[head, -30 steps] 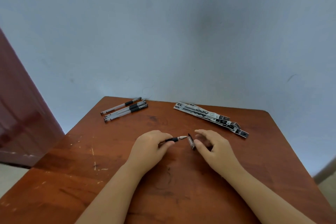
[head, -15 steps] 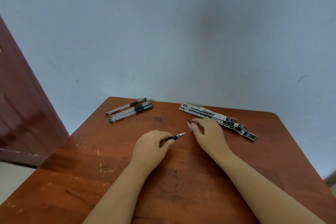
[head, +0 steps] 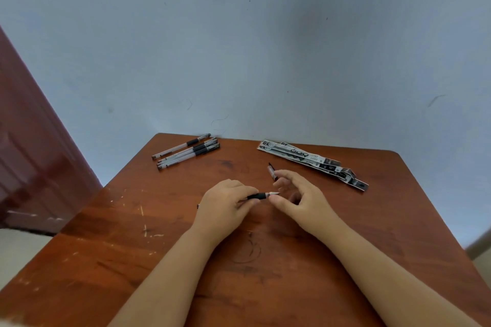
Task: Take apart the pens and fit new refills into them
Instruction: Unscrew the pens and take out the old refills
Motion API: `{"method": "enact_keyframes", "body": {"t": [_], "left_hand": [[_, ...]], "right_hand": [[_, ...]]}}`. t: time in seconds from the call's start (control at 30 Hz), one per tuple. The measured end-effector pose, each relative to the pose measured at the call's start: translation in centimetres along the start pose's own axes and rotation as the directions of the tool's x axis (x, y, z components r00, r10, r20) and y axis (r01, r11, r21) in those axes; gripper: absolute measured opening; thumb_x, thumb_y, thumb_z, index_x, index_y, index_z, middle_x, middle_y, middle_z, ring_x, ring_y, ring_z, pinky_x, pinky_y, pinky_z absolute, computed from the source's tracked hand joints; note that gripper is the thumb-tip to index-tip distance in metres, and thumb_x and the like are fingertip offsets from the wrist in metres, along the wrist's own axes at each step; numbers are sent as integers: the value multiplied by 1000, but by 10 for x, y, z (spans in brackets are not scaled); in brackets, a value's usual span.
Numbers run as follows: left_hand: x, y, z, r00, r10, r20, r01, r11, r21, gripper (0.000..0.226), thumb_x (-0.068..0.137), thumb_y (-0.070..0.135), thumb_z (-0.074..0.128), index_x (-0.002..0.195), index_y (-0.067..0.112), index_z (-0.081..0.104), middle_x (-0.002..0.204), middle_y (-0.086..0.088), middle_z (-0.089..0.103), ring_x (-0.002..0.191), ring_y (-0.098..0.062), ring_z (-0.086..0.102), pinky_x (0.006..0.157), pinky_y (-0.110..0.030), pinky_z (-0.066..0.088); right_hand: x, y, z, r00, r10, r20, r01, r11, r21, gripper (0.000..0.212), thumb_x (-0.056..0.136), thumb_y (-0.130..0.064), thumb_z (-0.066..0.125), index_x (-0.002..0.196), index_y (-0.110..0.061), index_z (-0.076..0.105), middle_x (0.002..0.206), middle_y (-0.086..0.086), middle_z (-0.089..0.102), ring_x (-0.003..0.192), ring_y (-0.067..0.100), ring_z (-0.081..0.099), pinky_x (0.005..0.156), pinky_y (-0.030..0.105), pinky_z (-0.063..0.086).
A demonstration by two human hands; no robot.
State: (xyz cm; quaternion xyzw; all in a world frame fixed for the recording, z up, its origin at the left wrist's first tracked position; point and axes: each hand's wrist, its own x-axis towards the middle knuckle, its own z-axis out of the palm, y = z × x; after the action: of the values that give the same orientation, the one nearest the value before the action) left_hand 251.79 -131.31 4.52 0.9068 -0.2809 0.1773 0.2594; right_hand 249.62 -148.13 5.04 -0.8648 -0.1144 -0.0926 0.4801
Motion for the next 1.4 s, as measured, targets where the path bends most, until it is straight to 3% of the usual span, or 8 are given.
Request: {"method": "enact_keyframes", "body": {"t": [0.17, 0.37, 0.57, 0.73, 0.9, 1.03, 1.3, 1.4], "left_hand": [[-1, 1, 0, 1000, 21, 23, -21, 1000, -5, 26, 74, 35, 54, 82, 18, 73, 69, 5, 68, 74, -7, 51, 67, -17, 38], [0, 1, -2, 999, -15, 51, 18, 999, -51, 18, 70, 23, 65, 85, 18, 73, 71, 5, 69, 66, -4, 54, 60, -5, 32], [1, 2, -3, 999, 8, 36, -6, 999, -50, 17, 72, 23, 66, 86, 18, 73, 73, 4, 69, 68, -5, 55, 63, -3, 30], [2, -2, -2, 999, -43, 8, 43, 997, -57, 19, 80, 20, 67, 99, 18, 71, 88, 3, 67, 80, -5, 50, 68, -11, 35], [3, -5, -2, 993, -101, 58, 102, 995, -19, 21, 85, 25, 61, 104, 22, 67, 93, 4, 65, 83, -4, 46, 74, -17, 37], [4, -6, -2, 985, -157, 70, 155, 987, 34, 21, 86, 26, 59, 106, 22, 66, 96, 2, 64, 90, -11, 51, 73, -18, 36], [4, -6, -2, 979, -195, 60, 192, 980, 50, 22, 87, 26, 58, 107, 23, 65, 97, 2, 64, 91, -11, 52, 72, -19, 37], [4, -6, -1, 979, -194, 67, 191, 980, 52, 23, 88, 27, 57, 109, 24, 64, 99, 2, 63, 92, -11, 51, 74, -18, 38]], "right_hand": [[3, 1, 2, 998, -63, 26, 67, 978, -200, 19, 89, -18, 51, 97, -10, 66, 74, -21, 50, 70, -8, 45, 63, 3, 33], [1, 2, 0, 1000, -19, 21, 21, 996, -83, 25, 83, -15, 58, 108, -20, 60, 92, -17, 56, 95, 4, 52, 83, 10, 37], [2, -1, 0, 999, -21, 35, 27, 987, -160, 14, 86, -17, 55, 93, -17, 67, 77, -23, 50, 77, 0, 48, 69, 8, 35], [3, 6, -2, 991, -28, -130, 14, 995, -101, 13, 77, -5, 64, 82, -17, 67, 79, -19, 53, 85, 6, 50, 73, 4, 33], [5, 21, -9, 959, -200, -203, 89, 887, -454, 12, 66, -3, 73, 75, -11, 70, 70, 1, 67, 72, 20, 60, 71, 41, 50], [10, 22, -5, 976, -174, -132, 69, 819, -569, 10, 66, -4, 72, 75, -9, 69, 65, 6, 69, 66, 26, 62, 68, 44, 52], [12, 24, 2, 975, -143, -168, 1, 764, -646, 17, 85, -25, 56, 95, -18, 68, 99, -2, 66, 101, 19, 50, 77, 30, 21], [15, 26, 0, 987, -74, -144, -37, 763, -646, 24, 89, -33, 48, 106, -26, 63, 112, -7, 59, 106, 13, 44, 81, 29, 23]]}}
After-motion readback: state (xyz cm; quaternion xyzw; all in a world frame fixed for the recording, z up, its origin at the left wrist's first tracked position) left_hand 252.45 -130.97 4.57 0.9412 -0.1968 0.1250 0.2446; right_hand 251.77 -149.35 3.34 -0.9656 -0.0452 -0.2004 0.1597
